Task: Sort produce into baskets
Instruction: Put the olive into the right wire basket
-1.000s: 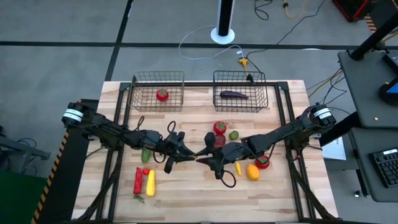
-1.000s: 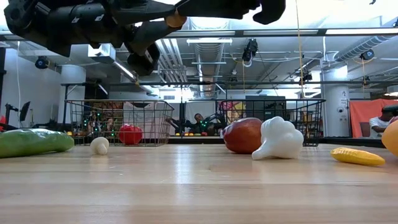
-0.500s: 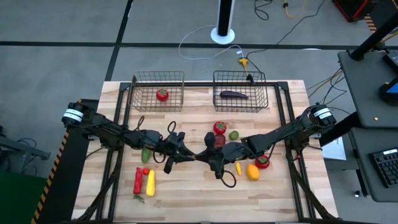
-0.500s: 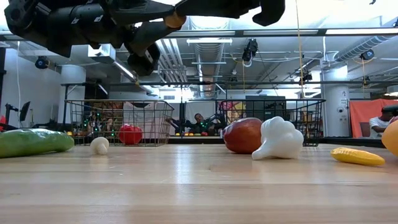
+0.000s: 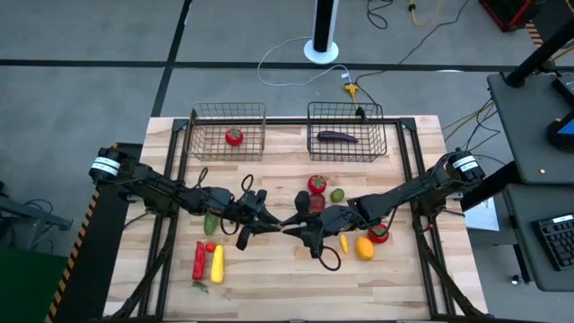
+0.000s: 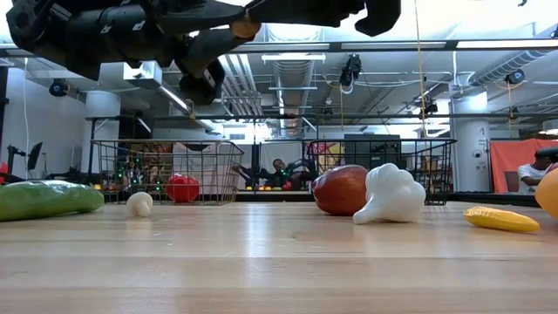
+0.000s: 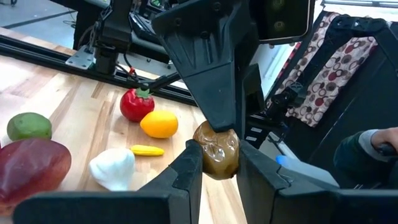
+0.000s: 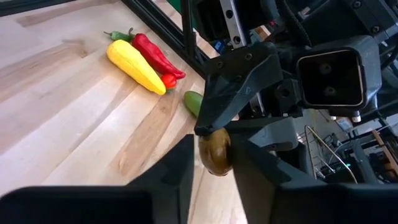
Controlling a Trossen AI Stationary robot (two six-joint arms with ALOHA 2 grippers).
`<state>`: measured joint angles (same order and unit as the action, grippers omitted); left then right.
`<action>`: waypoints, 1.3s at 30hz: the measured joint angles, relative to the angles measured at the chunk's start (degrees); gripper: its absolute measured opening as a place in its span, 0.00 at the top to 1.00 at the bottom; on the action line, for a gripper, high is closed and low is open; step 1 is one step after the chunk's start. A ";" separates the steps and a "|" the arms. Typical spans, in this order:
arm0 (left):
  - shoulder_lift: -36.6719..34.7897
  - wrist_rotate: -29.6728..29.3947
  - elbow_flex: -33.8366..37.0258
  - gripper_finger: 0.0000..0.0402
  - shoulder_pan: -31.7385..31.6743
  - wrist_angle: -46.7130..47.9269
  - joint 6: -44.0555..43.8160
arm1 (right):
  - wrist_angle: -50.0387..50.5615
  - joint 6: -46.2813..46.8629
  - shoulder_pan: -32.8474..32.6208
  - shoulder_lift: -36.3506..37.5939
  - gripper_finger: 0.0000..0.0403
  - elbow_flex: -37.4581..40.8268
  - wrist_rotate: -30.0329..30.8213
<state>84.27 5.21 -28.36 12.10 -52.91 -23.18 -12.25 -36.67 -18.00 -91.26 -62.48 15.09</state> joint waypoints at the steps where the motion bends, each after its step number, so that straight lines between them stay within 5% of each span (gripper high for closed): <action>1: 0.00 0.00 0.00 0.84 0.00 -0.06 0.00 | -0.01 -0.01 0.00 0.00 0.72 0.00 0.00; 11: -0.02 0.00 -0.88 0.84 0.00 0.41 0.48 | -0.38 -2.45 0.02 0.00 0.65 0.00 0.02; 29: -0.02 -0.02 -0.96 0.84 0.00 0.92 2.00 | -0.46 -3.95 0.02 0.00 0.87 0.00 0.04; 39: -0.02 -0.15 -0.96 0.75 0.00 1.39 1.81 | -0.40 -4.09 0.03 0.00 0.89 0.00 0.04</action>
<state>84.25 5.06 -29.32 12.10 -51.52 -21.37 -12.65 -40.75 -17.96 -91.26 -62.48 15.14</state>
